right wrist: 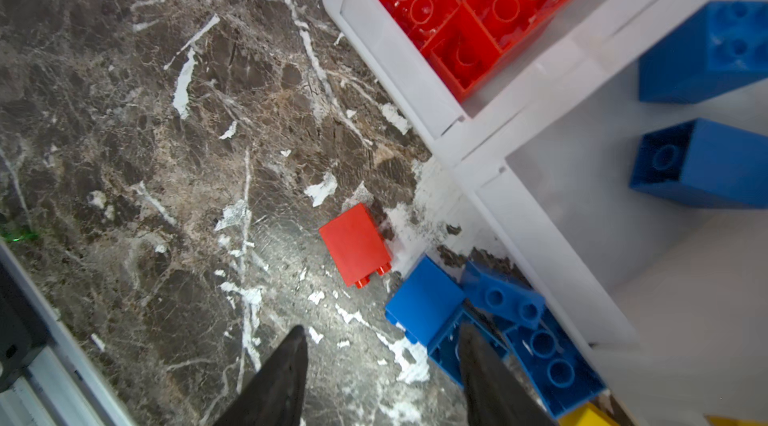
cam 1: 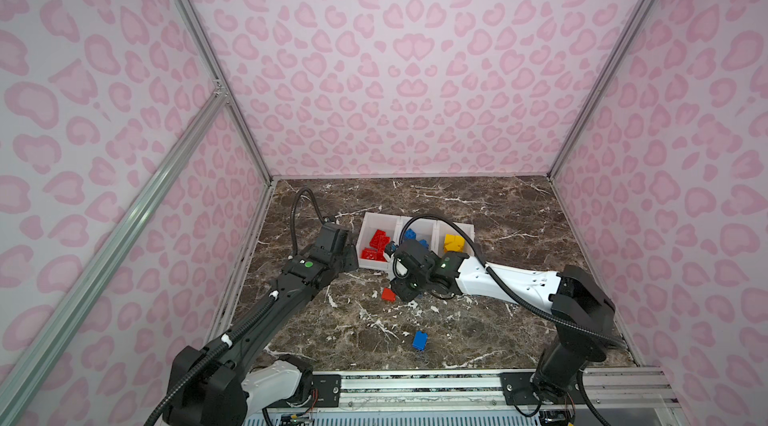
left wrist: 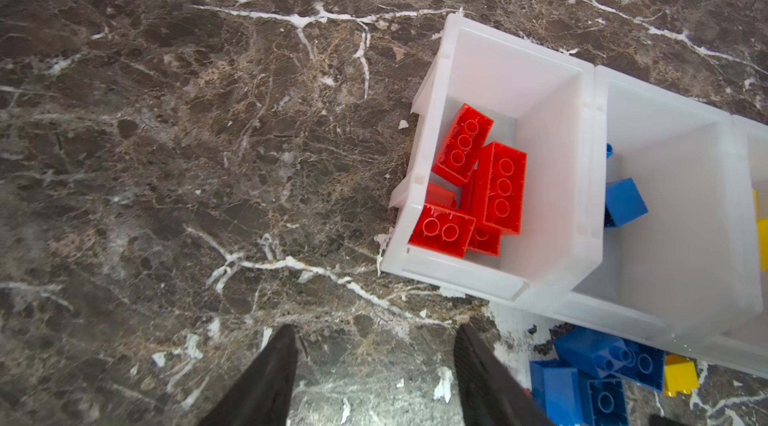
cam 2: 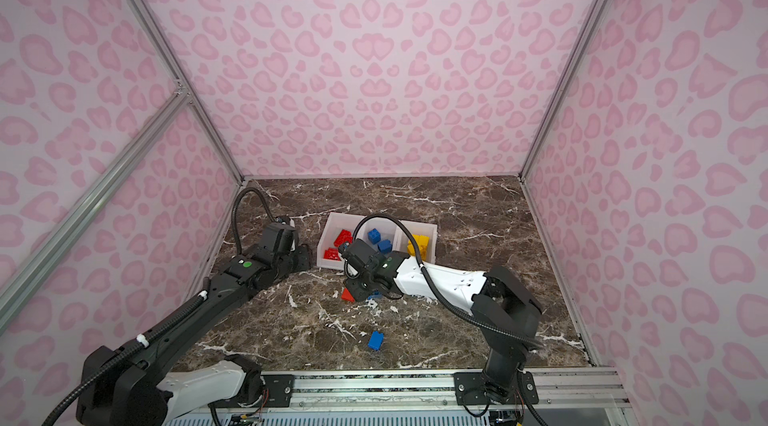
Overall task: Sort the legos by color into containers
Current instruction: 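Reach the right gripper to the blue bricks in front of the bin and grasp one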
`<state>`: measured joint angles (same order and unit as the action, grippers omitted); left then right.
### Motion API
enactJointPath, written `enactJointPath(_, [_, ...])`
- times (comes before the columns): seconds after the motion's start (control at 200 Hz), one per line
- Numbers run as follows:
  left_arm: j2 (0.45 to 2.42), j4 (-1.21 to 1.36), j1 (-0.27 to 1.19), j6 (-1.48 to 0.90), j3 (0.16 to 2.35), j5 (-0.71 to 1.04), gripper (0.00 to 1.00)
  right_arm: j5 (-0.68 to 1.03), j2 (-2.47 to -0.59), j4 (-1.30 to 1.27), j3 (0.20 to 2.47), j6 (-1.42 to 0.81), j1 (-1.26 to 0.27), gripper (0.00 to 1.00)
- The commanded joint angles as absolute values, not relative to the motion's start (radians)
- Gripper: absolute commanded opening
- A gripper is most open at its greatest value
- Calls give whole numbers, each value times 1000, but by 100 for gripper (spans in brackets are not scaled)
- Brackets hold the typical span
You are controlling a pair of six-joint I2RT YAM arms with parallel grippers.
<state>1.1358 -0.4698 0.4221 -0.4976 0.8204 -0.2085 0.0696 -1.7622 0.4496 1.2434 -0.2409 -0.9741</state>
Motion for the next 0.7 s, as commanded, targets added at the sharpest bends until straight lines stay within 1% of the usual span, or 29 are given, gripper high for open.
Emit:
enactJointPath(0.0, [1093, -498, 421, -536, 788, -229, 63, 4, -1803, 496, 1282, -236, -976, 59])
enactJointPath(0.125, [1067, -510, 420, -549, 758, -229, 62, -97, -1807, 518, 1280, -335, -976, 57])
enactJointPath(0.395, [1077, -510, 420, -552, 754, -209, 63, -172, -1821, 513, 1235, -466, -978, 56])
enactJointPath(0.695, [1077, -508, 420, -554, 750, -198, 63, -164, -1857, 471, 1233, -529, -959, 52])
